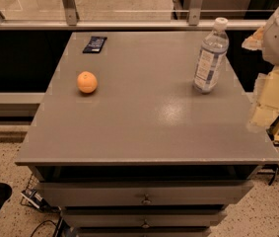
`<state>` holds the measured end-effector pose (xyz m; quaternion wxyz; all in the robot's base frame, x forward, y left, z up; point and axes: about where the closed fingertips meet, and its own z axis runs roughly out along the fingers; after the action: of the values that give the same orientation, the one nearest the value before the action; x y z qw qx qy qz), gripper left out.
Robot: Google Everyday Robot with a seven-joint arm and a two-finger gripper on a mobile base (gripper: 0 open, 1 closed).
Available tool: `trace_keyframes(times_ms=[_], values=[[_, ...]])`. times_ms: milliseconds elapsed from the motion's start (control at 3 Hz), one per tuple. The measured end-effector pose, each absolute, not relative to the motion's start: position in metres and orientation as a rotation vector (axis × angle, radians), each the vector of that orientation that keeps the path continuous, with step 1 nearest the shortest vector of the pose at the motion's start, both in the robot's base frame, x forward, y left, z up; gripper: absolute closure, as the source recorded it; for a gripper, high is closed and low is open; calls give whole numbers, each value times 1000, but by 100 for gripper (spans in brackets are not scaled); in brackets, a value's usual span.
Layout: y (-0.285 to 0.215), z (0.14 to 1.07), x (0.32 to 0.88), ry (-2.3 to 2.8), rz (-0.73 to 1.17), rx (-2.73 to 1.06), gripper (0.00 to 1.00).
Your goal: Move blue plastic bottle near rxbar blueberry
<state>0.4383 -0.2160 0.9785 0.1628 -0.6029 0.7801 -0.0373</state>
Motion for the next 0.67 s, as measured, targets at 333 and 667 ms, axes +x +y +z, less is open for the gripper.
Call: trace_keyframes(times_ms=[333,667], values=[[-216,979,438,2225,-107,-1720,0],[-220,978,445,2237,-112,-1655,0]])
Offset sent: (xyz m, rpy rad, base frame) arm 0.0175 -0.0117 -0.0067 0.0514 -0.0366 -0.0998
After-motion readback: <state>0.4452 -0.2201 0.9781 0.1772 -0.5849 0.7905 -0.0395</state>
